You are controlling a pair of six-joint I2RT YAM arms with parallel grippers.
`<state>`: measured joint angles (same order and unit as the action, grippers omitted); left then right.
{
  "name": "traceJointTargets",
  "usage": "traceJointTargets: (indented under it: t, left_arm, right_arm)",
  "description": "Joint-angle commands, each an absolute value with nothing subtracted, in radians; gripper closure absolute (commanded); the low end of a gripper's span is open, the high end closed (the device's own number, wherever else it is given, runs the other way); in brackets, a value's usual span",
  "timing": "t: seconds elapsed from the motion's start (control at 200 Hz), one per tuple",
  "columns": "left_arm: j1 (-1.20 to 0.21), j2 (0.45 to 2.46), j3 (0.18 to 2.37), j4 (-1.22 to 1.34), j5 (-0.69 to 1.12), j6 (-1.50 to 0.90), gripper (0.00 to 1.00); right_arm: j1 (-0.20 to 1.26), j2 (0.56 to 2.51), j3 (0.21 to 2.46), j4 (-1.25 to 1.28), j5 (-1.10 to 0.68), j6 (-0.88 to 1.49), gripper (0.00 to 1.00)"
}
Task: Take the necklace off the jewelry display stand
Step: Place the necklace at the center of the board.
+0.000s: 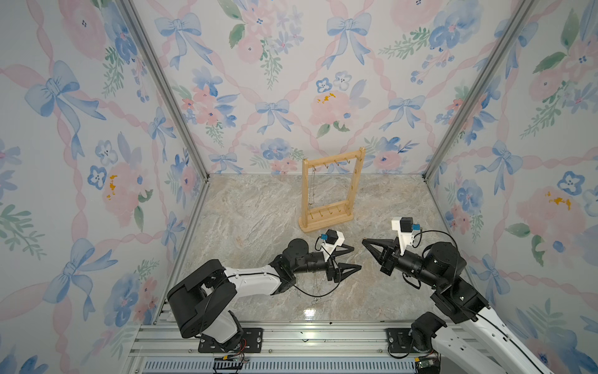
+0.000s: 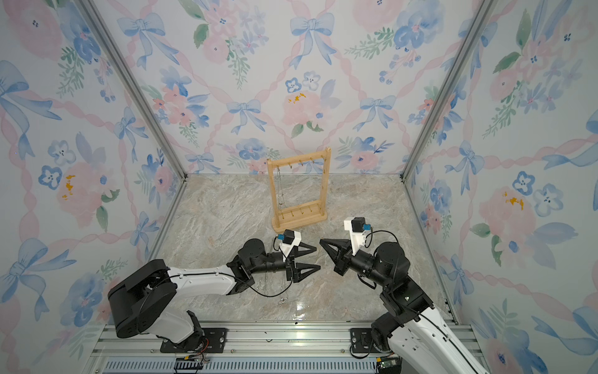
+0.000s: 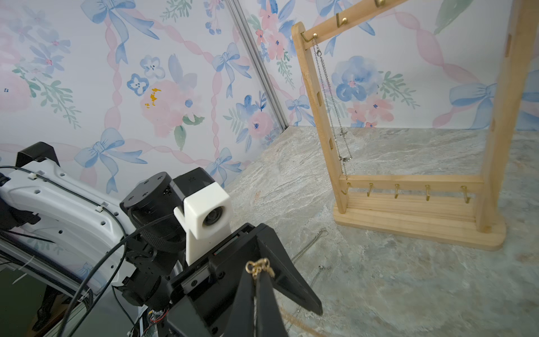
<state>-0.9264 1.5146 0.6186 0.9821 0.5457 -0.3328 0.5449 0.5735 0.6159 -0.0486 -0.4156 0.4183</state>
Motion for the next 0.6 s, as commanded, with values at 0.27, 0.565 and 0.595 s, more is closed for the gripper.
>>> traceJointTargets:
  t: [0.27,0.565,0.595]
  left_arm:
    - [-0.941,1.595,0.676,0.945,0.583,-0.322,0.41]
    - [-0.948,1.639,0.714,0.933,0.595,-0.323,0.62]
    - [-0.948,1.638,0.711,0.93,0.592,-0.321,0.65]
  right_arm:
    - [0.552,0.558,0.613,-0.072,-0.437,0.408,1.0]
    - [0.552,0.554,0.618,-0.078,-0.439,0.408,1.0]
    - [0.552,0.554,0.62,-0.08,-0.44,0.407,1.0]
